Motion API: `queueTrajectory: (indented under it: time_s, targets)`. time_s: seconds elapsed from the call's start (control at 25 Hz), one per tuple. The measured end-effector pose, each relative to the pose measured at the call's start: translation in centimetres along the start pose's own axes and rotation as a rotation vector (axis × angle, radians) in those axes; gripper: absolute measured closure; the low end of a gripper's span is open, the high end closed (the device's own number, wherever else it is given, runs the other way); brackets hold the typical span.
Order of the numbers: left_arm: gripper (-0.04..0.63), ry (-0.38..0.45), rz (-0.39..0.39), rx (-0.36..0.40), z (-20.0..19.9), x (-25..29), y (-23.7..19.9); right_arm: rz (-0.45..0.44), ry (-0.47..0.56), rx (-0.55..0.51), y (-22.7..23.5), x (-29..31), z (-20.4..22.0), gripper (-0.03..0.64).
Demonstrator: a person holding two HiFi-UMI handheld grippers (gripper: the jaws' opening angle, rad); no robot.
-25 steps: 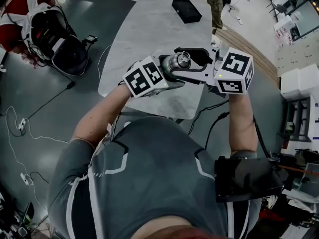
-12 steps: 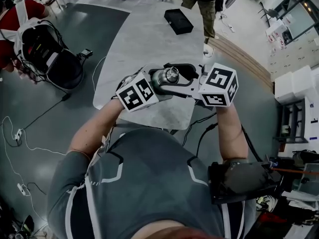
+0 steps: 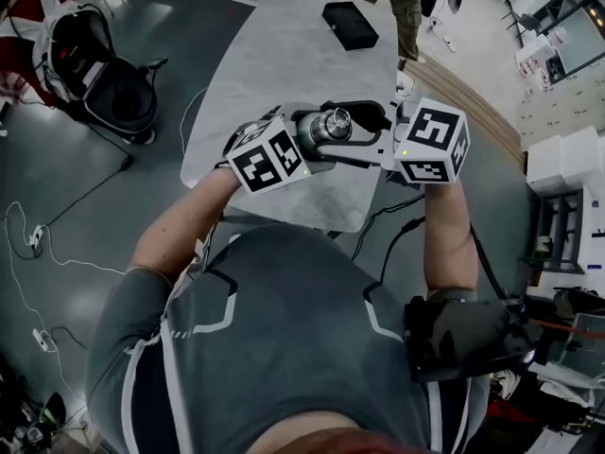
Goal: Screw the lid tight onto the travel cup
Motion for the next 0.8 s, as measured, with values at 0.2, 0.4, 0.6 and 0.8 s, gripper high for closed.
queueTrajectory:
  time_s: [0.2, 0.4, 0.6, 0.8]
  targets:
    - [0.190, -0.078, -0.200, -0.012, 1.5, 0.4, -2.4, 0.185, 0.068, 0.158, 2.1, 1.2, 0.8, 0.331]
    - [0.190, -0.093, -0.203, -0.008, 1.8, 0.4, -3.0, 0.255, 0.104, 0.235, 2.6, 1.5, 0.8, 0.331]
    - [0.190, 0.050, 0.054, -0.108, 0.3, -0.3, -1.1, 0.149, 0.134, 0.088, 1.2, 1.2, -0.8, 0.331]
    - [0.190, 0.111, 0.219, -0.028, -1.0, -1.5, 0.9, -0.097, 0.090, -0.114, -1.1, 0.4, -1.4, 0.331]
Point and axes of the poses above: the fingertips, and each gripper's own axes: x forward along the fingers, y to its right, z out of its underside, the point moved 5 cm from there along -x, backward along the fingers, and after that the axes turned 4 degrees about -z, right-handed, at the moved point
